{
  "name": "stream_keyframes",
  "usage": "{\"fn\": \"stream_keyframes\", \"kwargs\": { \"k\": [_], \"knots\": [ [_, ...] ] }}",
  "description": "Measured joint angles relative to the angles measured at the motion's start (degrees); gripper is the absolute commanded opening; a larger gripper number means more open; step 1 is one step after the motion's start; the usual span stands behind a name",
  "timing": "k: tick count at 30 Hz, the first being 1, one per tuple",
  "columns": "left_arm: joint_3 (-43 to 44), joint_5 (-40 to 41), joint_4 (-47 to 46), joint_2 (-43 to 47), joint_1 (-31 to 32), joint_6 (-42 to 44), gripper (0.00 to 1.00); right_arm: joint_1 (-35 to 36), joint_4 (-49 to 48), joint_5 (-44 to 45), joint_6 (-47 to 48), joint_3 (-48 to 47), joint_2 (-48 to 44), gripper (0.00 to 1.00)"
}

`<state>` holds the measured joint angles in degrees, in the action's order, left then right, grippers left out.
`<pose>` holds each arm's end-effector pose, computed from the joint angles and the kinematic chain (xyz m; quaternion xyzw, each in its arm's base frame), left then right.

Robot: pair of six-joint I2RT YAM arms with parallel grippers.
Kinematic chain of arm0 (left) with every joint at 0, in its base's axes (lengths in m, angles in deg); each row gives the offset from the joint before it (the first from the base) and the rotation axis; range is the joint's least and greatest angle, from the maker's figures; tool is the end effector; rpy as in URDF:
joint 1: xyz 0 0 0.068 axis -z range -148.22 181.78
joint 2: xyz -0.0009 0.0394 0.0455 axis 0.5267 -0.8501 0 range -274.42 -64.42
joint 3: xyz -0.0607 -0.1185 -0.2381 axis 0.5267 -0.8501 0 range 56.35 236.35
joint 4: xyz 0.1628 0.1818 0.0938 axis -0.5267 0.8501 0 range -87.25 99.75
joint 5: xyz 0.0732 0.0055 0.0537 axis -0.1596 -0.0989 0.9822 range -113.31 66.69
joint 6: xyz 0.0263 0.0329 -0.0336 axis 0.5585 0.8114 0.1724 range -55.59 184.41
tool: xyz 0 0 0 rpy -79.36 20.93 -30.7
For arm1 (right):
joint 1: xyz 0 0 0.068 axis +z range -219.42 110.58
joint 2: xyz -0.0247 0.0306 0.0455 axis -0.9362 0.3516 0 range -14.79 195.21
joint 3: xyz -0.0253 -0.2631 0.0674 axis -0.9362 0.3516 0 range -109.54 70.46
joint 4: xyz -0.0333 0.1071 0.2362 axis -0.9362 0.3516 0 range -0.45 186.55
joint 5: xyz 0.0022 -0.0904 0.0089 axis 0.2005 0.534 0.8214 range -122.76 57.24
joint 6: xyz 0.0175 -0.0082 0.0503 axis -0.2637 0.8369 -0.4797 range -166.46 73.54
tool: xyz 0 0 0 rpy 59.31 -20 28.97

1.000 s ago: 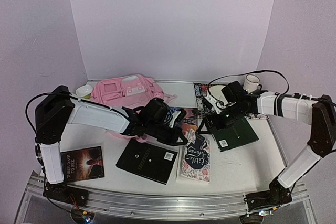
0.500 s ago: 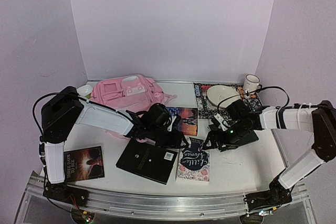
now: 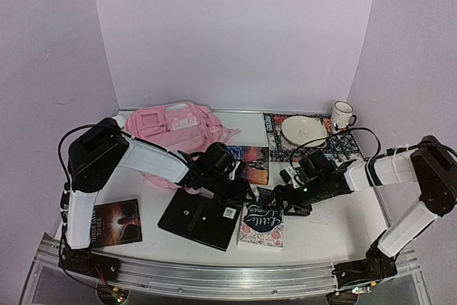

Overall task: Pack the student bag
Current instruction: Pick up the book at the center of the board.

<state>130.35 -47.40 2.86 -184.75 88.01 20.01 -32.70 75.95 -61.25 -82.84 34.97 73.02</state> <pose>0.2323 -0.3732 0.1284 0.1706 0.8953 -0.4030 0.0826 0.2218 0.1867 0.1543 -0.1091 0.8735 0.4279 0.2048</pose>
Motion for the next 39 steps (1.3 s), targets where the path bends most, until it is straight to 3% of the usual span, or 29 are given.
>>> {"fn": "stream_keyframes", "kwargs": {
  "k": [10, 24, 26, 32, 39],
  "knots": [
    [-1.1, -1.3, -0.8, 2.2, -1.2, -2.7, 0.35, 2.1, -2.0, 2.4, -3.9, 0.1, 0.7, 0.91],
    [-1.5, -4.3, -5.1, 5.1, -0.6, -3.6, 0.31, 2.6, -2.4, 3.8, -4.6, 0.5, 0.0, 0.91],
    [-1.5, -4.3, -5.2, 4.8, -0.6, -3.6, 0.27, 2.6, -2.4, 3.8, -4.6, 0.5, 0.0, 0.91],
    [-2.0, -3.4, -5.2, 3.8, -0.7, -3.6, 0.0, 2.7, -2.3, 4.1, -4.5, 0.5, -0.1, 0.91],
    [-2.1, -2.8, -5.3, 3.8, -0.5, -1.4, 0.0, 2.9, 1.8, 5.6, -0.1, -0.7, -3.0, 0.97]
  ]
}}
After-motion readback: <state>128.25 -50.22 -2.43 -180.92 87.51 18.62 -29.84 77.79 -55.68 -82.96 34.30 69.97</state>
